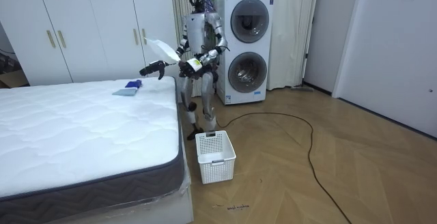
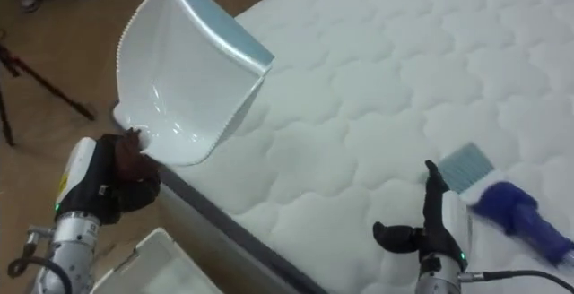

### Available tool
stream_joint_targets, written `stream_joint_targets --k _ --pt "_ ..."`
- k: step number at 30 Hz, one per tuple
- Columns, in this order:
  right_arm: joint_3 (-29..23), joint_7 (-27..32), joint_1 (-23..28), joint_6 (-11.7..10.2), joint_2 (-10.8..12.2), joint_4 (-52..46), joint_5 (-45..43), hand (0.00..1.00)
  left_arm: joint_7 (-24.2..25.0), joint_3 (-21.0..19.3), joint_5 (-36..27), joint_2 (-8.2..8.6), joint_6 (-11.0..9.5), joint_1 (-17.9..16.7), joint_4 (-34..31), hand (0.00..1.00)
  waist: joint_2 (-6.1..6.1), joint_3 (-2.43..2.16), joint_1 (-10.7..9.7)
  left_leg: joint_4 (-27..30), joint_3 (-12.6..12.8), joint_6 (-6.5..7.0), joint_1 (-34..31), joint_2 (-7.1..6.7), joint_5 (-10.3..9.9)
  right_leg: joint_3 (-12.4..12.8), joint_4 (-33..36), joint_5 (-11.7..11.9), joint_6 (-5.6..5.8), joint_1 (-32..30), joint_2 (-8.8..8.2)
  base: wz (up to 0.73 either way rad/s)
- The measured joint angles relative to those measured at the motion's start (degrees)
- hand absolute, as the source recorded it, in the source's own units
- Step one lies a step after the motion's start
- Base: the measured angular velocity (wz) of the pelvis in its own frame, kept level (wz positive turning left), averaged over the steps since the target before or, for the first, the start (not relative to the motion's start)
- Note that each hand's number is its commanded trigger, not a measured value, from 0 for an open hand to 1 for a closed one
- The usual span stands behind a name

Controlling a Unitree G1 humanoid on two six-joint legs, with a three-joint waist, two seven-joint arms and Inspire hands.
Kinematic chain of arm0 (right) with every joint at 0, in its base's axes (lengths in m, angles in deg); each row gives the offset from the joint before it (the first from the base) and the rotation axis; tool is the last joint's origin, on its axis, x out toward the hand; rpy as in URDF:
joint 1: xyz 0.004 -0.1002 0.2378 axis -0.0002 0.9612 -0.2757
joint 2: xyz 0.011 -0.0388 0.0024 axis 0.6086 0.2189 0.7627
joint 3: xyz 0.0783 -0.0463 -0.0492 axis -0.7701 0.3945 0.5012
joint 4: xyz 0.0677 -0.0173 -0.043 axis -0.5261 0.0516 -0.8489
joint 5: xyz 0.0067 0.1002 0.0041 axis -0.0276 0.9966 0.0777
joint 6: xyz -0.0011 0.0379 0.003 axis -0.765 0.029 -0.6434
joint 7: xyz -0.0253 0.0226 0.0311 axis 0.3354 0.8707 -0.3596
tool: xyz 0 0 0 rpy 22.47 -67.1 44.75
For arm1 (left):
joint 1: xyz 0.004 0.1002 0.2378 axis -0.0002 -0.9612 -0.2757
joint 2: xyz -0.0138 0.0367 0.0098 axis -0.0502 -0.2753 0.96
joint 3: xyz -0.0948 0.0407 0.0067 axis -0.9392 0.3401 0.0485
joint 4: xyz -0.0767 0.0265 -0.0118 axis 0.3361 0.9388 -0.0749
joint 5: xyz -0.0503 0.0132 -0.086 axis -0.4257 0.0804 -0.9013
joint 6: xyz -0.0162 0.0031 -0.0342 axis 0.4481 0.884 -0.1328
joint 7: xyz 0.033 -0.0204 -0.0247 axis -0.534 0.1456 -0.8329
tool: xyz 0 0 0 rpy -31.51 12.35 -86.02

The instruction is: Clean bed

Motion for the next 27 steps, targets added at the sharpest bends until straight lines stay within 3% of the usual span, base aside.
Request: stream_joint_targets --k 1,2,3,4,7,11,14,17,18,19,20,23,24,25,27 --pt "0.1 -0.8 0.4 0.0 -0.1 -0.6 -0.6 0.0 0.6 -0.1 0.0 0.4 0.0 -0.8 0.5 1.0 0.32 -0.23 0.2 -0.8 -4.0 -0.39 0.6 -0.71 0.1 4.1 0.1 0.5 0.4 -0.7 1.83 -1.64" --pt "0.1 -1.0 0.4 0.1 -0.1 -0.6 -1.0 0.0 0.6 -0.1 0.0 0.51 -0.1 -1.2 0.7 1.0 0.49 -0.27 0.5 -1.2 -5.4 -0.55 1.0 -1.26 0.0 5.8 0.0 0.9 0.44 -0.9 2.78 -1.82" --pt "0.1 -1.6 0.6 0.4 -0.1 -0.6 -1.9 0.0 0.8 -0.1 0.0 0.95 -0.2 -1.8 1.7 1.0 0.9 -0.45 1.1 -2.2 -7.8 -0.82 1.9 -1.55 -0.2 9.4 0.0 1.8 0.3 -1.4 4.82 -1.82" --pt "0.1 -1.8 0.8 0.9 -0.2 -0.6 -2.0 0.0 0.9 -0.1 0.0 1.48 -0.3 -2.0 3.2 1.0 1.09 -0.54 1.4 -3.8 -8.4 -0.88 3.0 -1.28 -0.3 11.3 0.0 2.7 0.07 -2.1 5.88 -1.89" --pt "-0.1 -1.9 2.4 1.4 -0.2 -0.6 -1.9 0.0 1.2 -0.1 0.0 2.21 -0.3 -2.8 4.3 1.0 0.31 -0.38 -0.3 -6.4 -4.9 -1.03 4.1 -0.91 -0.3 11.8 0.1 4.3 -0.45 -2.7 6.69 -0.89" --pt "-0.4 -2.1 4.4 1.7 -0.1 0.0 -1.3 0.0 2.1 0.0 -0.1 3.07 -0.3 -3.5 4.3 1.0 0.47 -0.18 -0.6 -7.6 -2.5 -1.47 5.5 0.14 -0.6 11.8 -0.8 5.1 -1.12 -2.6 7.73 -0.43" --pt "-0.5 -2.5 4.4 1.8 -0.1 0.0 -0.7 0.0 2.1 0.0 -2.4 3.03 -0.3 -3.6 4.4 1.0 1.0 0.45 -0.7 -8.0 -2.1 -1.56 6.0 0.36 -0.8 11.7 -0.9 5.2 -1.29 -2.7 8.17 -0.22" --pt "-0.6 -3.2 4.8 2.0 0.0 0.2 -0.7 0.0 2.2 -0.2 -2.4 3.0 -0.3 -3.6 4.8 1.0 0.62 0.91 -0.7 -8.2 -0.8 -1.56 6.4 0.38 -0.8 12.4 -0.7 5.1 -1.36 -3.2 8.59 -0.21" --pt "-0.6 -3.4 4.8 2.0 0.1 0.2 -0.6 0.0 2.2 -0.7 -2.3 3.0 -0.3 -3.9 5.4 0.69 0.33 1.01 -0.3 -8.1 0.3 -1.56 6.4 0.41 -0.8 12.9 -0.6 5.1 -1.37 -3.5 8.82 -0.46" --pt "-0.6 -3.9 4.7 2.0 0.2 0.2 -0.3 0.0 2.2 -1.3 -2.4 2.87 -0.3 -4.4 6.0 0.58 0.13 1.0 -0.2 -8.0 1.3 -1.55 6.2 0.46 -0.8 13.2 -0.7 5.3 -1.41 -3.9 8.98 -0.44" --pt "-0.6 -4.2 4.7 2.0 0.2 0.2 0.0 0.0 2.4 -1.3 -2.4 2.74 -0.3 -4.6 6.2 0.0 0.05 0.99 -0.2 -8.0 1.4 -1.55 6.1 0.47 -0.8 13.2 -0.8 5.5 -1.38 -3.9 9.01 -0.34" --pt "-0.5 -5.1 4.4 2.0 0.2 2.5 0.4 0.0 3.4 -1.4 -2.5 2.17 -0.3 -4.7 6.9 0.0 -0.5 0.82 0.0 -9.2 3.4 -1.58 6.5 0.7 -0.8 12.3 -1.0 5.9 -1.44 -4.7 9.1 -0.31" --pt "-0.4 -5.6 4.3 2.0 0.2 3.7 0.4 0.0 3.6 -1.4 -2.5 2.22 -0.3 -4.8 7.8 0.0 -0.61 0.78 0.4 -10.0 4.4 -1.64 7.3 0.79 -0.9 10.1 -1.0 6.1 -1.73 -4.8 8.68 -0.51" --pt "-0.4 -5.8 4.3 2.1 0.2 4.7 0.2 0.0 3.7 -1.4 -2.4 2.22 -0.3 -4.8 8.9 0.0 -0.64 0.78 0.9 -10.8 5.2 -1.68 8.0 0.99 -0.9 6.0 -1.1 6.4 -2.4 -4.7 7.76 -0.53" --pt "-0.5 -6.7 4.4 2.8 0.2 4.9 -0.3 0.0 4.1 -1.5 -2.4 2.24 -0.3 -4.8 10.9 0.0 -0.72 0.6 0.6 -10.8 5.5 -1.71 8.2 1.37 -1.2 1.4 -1.8 6.6 -3.06 -4.7 6.18 -0.27"
